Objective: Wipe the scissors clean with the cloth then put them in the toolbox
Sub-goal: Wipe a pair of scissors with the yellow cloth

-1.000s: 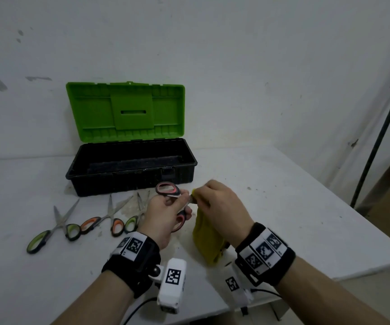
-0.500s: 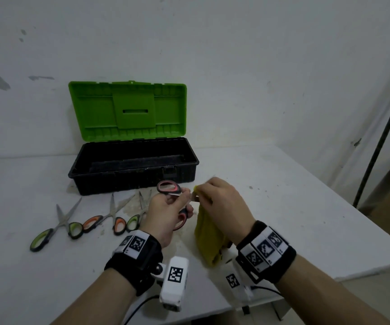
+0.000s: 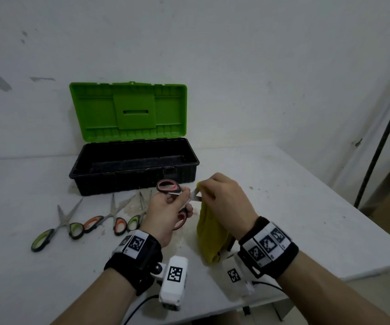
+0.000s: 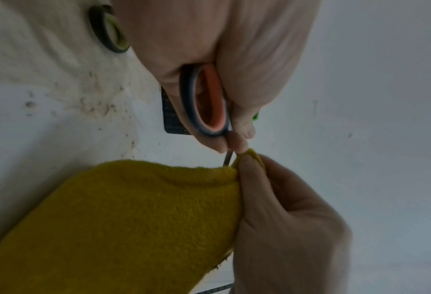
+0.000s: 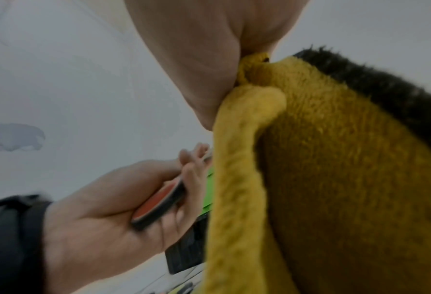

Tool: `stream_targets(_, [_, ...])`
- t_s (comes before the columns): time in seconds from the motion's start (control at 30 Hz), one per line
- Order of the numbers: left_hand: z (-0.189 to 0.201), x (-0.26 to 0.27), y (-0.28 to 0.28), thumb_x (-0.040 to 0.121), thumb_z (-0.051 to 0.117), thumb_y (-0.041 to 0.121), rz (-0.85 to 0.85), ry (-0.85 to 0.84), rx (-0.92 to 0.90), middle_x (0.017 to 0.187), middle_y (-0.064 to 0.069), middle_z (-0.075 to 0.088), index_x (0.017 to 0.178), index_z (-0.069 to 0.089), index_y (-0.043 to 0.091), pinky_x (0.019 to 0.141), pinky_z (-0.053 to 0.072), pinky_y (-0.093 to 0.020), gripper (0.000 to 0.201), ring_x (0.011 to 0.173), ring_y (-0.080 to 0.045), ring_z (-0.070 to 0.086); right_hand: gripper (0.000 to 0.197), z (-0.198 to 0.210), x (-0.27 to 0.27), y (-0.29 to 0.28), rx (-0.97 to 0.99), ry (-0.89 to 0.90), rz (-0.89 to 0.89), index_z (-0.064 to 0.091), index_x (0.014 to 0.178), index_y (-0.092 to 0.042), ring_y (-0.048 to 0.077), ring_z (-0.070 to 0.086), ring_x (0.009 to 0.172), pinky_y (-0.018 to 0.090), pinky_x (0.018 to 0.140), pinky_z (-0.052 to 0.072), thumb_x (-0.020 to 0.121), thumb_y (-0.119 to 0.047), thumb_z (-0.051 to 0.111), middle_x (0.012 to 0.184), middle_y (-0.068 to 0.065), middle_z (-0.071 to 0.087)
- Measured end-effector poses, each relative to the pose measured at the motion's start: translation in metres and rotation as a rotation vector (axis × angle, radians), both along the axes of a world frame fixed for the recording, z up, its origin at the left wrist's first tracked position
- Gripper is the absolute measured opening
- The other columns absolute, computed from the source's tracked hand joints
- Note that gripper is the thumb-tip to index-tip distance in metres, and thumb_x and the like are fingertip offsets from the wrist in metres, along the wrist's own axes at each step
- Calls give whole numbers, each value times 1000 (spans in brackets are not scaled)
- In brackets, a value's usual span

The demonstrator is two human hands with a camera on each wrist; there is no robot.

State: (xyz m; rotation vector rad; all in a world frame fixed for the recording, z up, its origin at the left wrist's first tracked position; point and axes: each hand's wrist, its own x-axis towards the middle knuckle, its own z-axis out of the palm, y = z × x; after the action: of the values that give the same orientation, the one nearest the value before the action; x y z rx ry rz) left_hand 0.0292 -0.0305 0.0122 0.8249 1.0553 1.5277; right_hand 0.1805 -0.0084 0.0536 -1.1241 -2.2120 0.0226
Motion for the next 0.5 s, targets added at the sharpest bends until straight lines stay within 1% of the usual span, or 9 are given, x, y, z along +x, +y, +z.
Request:
stream_targets(0.07, [-2, -3, 0, 95, 64, 8, 8, -11, -15, 69, -9, 63, 95, 67, 3, 53, 53, -25, 6, 56, -17, 59, 15, 3, 7, 13, -17, 32, -73, 72, 93, -12, 20, 57, 79, 32, 69, 50, 92, -14, 57, 89, 4, 60])
stream_targets(0.17, [-8, -3, 0, 94, 66, 8, 17, -55, -50, 72, -6, 65, 95, 66, 2, 57, 55, -28, 6, 57, -16, 60, 14, 6, 19, 27, -72, 50, -165, 72, 95, -14, 20, 58, 81, 30, 72, 49, 93, -15, 59, 88, 2, 61])
stream_targets(0.27, [-11, -5, 3, 94, 67, 8, 53, -91, -70, 72, -6, 66, 99, 62, 3, 62, 57, -30, 9, 58, -16, 63, 11, 15, 28, 18, -85, 90, -195, 71, 95, -19, 17, 58, 82, 26, 73, 48, 92, -19, 60, 87, -4, 62])
stream_targets(0.33, [-12, -8, 4, 94, 68, 15, 102, -86, -101, 67, -5, 68, 97, 61, 5, 70, 58, -35, 12, 58, -17, 66, 9, 25, 30, 3, -84, 98, -187, 69, 94, -21, 12, 57, 79, 23, 72, 47, 92, -22, 61, 86, -6, 64])
stream_targets(0.37, [-13, -9, 5, 95, 66, 20, 122, -101, -123, 64, -4, 68, 95, 62, 7, 72, 57, -38, 13, 57, -17, 66, 7, 30, 31, -5, -104, 94, -175, 68, 94, -22, 11, 56, 79, 23, 71, 47, 92, -24, 61, 86, -7, 64])
stream_targets(0.4, [-11, -10, 6, 96, 63, 24, 136, -137, -141, 62, -3, 68, 94, 62, 8, 71, 58, -38, 16, 58, -18, 65, 7, 35, 31, -12, -143, 84, -156, 66, 95, -23, 11, 57, 80, 23, 70, 46, 92, -26, 62, 86, -8, 65])
stream_targets(0.43, [-11, -11, 7, 98, 58, 26, 146, -178, -154, 65, -4, 68, 94, 61, 8, 67, 59, -37, 19, 60, -20, 64, 7, 38, 30, -16, -189, 69, -130, 65, 96, -23, 10, 56, 81, 20, 68, 44, 91, -28, 63, 87, -8, 64])
stream_targets(0.5, [-10, -11, 8, 102, 49, 28, 163, -205, -167, 77, -9, 67, 99, 60, 7, 60, 59, -36, 24, 64, -22, 64, 7, 38, 24, -20, -264, 23, -73, 63, 94, -24, 9, 55, 81, 10, 63, 37, 90, -30, 64, 87, -9, 64])
